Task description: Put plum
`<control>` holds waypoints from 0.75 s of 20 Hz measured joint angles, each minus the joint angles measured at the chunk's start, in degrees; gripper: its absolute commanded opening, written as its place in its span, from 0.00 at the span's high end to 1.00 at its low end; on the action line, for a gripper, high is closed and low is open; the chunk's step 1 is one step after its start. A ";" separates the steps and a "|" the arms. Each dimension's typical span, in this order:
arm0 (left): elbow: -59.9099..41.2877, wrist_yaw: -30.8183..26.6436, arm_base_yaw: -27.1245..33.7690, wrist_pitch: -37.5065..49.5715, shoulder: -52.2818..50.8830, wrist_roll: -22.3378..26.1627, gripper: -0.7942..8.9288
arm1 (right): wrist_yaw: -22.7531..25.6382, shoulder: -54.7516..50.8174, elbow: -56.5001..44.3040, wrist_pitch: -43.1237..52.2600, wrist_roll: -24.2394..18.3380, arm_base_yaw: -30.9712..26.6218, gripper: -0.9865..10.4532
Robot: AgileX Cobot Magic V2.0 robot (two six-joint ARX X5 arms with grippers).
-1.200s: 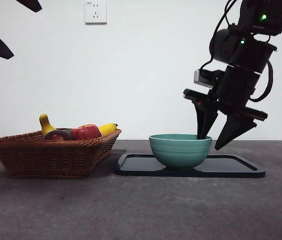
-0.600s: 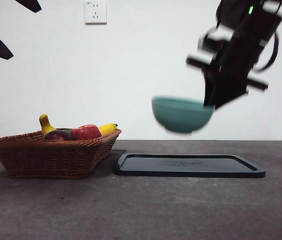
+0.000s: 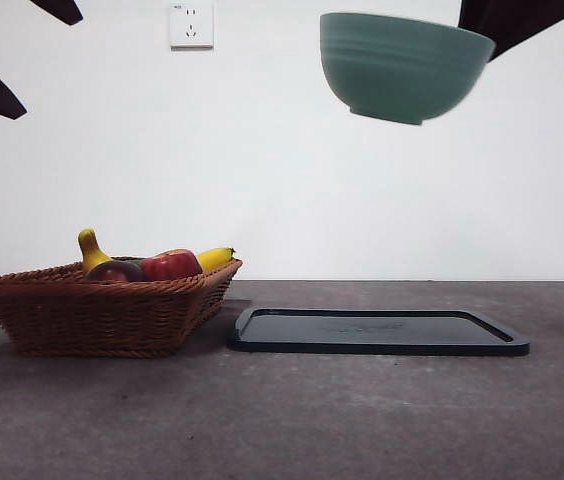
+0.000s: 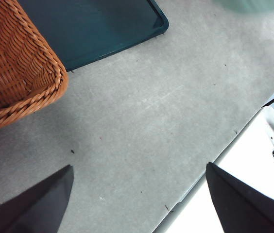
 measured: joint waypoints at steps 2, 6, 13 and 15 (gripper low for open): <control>0.00 0.00 0.00 0.00 0.00 0.00 0.47 | 0.00 -1.79 -5.42 1.36 0.02 1.90 0.91; 0.00 0.00 0.00 0.00 0.00 0.00 0.47 | 0.20 -2.19 -15.76 7.06 0.74 5.70 0.91; 0.00 0.00 0.00 0.00 0.00 0.00 0.47 | 4.31 -0.76 -26.67 17.35 5.22 9.38 0.91; 0.00 0.00 0.00 0.00 0.00 0.00 0.47 | 4.70 1.38 -26.95 18.38 5.29 9.88 0.91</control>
